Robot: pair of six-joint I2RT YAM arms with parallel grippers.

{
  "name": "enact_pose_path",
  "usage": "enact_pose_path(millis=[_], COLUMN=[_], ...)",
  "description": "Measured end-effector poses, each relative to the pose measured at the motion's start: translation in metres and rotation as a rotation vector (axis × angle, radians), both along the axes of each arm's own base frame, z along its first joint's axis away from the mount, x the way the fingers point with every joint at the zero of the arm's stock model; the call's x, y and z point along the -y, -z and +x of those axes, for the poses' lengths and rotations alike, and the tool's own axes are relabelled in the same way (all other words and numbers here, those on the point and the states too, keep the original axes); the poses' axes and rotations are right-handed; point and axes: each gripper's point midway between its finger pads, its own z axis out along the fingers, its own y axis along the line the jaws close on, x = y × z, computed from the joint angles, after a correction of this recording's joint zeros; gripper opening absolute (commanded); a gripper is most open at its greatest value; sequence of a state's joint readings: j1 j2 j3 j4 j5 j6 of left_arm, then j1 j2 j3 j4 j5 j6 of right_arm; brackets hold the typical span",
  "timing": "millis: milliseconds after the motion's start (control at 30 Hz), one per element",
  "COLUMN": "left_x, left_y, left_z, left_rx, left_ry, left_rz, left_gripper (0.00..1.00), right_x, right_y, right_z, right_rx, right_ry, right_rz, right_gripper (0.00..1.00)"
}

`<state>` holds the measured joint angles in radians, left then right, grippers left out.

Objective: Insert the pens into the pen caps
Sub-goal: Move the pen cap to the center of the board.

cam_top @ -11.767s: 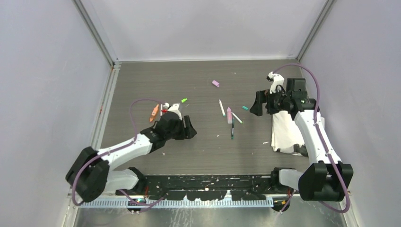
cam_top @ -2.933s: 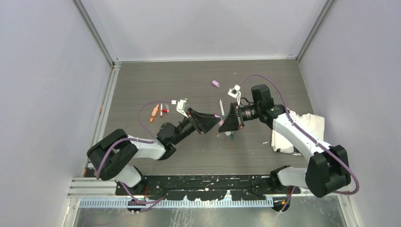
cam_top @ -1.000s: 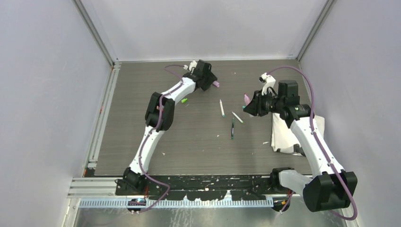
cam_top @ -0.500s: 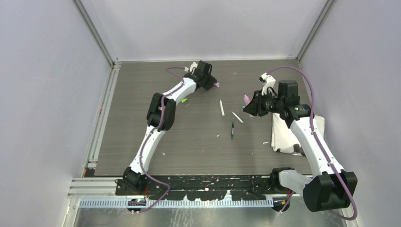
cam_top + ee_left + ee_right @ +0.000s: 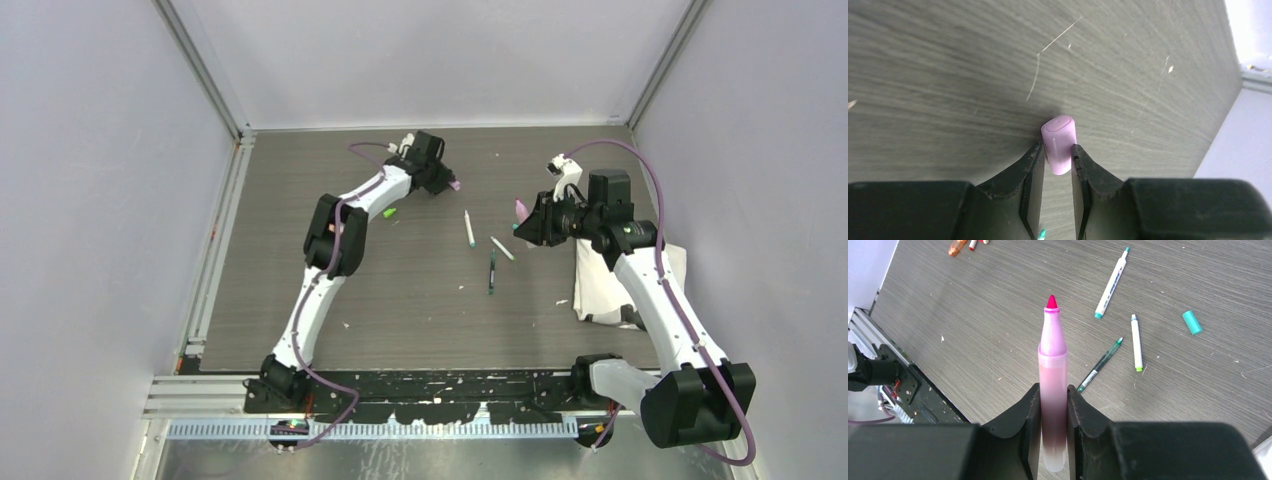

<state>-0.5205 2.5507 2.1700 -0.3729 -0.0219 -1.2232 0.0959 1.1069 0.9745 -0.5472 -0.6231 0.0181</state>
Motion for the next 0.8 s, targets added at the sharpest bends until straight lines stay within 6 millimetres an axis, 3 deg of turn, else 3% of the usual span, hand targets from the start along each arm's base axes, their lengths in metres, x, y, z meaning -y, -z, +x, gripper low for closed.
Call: enact_pose_path(millis=[267, 633, 800], left_x=[-0.028, -0.092, -0.118], left_y=[0.0, 0.004, 0.005], left_z=[-0.043, -0.16, -0.201], left_rx=[-0.038, -0.111, -0.117], left_ry=[0.068, 0.171, 0.201], left_rz=[0.098, 0.215, 0.323], left_gripper=[0.27, 0.29, 0.35], right_x=[-0.001, -0.004, -0.006], right_y=[-0.001, -0.002, -0.003], right_z=[-0.001, -0.003, -0.004], right_rx=[-0.002, -0.006, -0.009], right_ry=[-0.004, -0.022, -0.029], right_rz=[0.007, 0.024, 0.034], right_gripper=[0.01, 0.01, 0.01])
